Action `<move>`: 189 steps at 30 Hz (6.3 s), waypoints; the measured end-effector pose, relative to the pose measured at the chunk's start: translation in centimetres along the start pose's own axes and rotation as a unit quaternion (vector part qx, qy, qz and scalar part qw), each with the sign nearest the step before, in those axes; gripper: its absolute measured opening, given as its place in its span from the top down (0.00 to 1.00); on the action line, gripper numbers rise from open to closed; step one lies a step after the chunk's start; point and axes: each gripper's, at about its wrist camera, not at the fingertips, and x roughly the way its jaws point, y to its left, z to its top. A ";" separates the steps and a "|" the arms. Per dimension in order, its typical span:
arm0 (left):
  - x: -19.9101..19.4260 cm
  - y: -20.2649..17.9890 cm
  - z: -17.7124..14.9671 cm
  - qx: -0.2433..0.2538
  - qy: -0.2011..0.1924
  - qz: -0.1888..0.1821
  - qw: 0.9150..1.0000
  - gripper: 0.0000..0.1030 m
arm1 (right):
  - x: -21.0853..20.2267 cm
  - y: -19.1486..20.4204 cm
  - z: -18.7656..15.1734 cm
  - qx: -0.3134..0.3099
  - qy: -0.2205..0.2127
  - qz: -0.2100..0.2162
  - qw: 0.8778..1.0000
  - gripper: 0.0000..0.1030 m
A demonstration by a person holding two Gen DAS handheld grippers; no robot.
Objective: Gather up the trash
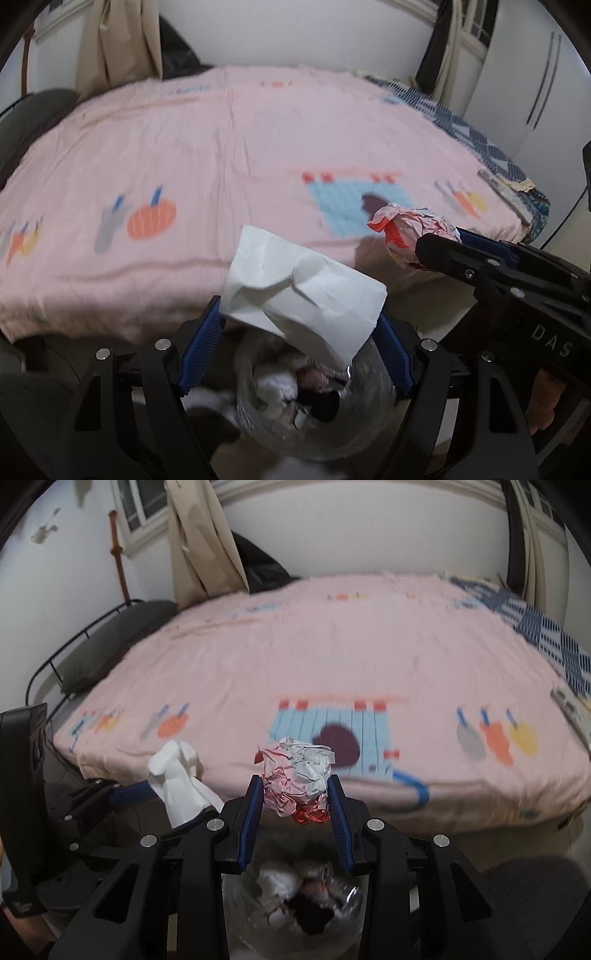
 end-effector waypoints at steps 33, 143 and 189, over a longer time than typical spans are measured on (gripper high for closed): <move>13.0 -1.1 -8.7 -0.022 0.300 0.031 0.953 0.26 | 10.2 -4.6 -9.3 0.164 0.244 -0.029 0.955 0.67; -8.1 5.3 11.5 0.136 -0.183 -0.058 0.972 0.06 | -2.8 -1.1 12.8 -0.146 -0.152 0.053 0.976 0.07; -6.8 4.1 11.4 0.106 -0.192 -0.079 0.972 0.06 | -3.1 -2.8 11.8 -0.107 -0.156 0.093 0.977 0.07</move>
